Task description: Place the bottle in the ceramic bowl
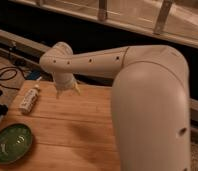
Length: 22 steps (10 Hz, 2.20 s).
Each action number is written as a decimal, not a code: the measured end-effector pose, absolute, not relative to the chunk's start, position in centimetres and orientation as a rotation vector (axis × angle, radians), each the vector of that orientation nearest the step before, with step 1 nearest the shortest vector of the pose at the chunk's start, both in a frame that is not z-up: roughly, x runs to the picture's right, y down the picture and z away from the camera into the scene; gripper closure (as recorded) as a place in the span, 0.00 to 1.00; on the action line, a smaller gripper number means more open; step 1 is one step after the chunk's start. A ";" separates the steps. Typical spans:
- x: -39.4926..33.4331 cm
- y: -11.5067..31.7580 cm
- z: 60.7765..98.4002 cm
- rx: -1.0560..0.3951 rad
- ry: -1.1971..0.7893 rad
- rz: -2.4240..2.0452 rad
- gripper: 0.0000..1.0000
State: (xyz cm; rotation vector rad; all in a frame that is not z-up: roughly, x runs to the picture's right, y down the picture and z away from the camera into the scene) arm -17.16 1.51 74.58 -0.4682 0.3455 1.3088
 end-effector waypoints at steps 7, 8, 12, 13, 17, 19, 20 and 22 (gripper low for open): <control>-23.6 -2.8 77.4 -0.428 0.248 1.288 0.35; -23.7 -2.7 77.3 -0.434 0.246 1.289 0.35; -22.7 -1.0 79.6 -0.537 0.204 1.354 0.35; -23.8 -0.8 80.6 -0.532 0.178 1.363 0.35; -29.5 -2.4 83.8 -0.497 0.077 1.359 0.35; -31.8 -2.7 85.5 -0.514 0.048 1.343 0.35; -33.5 -2.3 86.1 -0.532 0.041 1.325 0.35; -33.9 -2.4 86.5 -0.535 0.038 1.320 0.35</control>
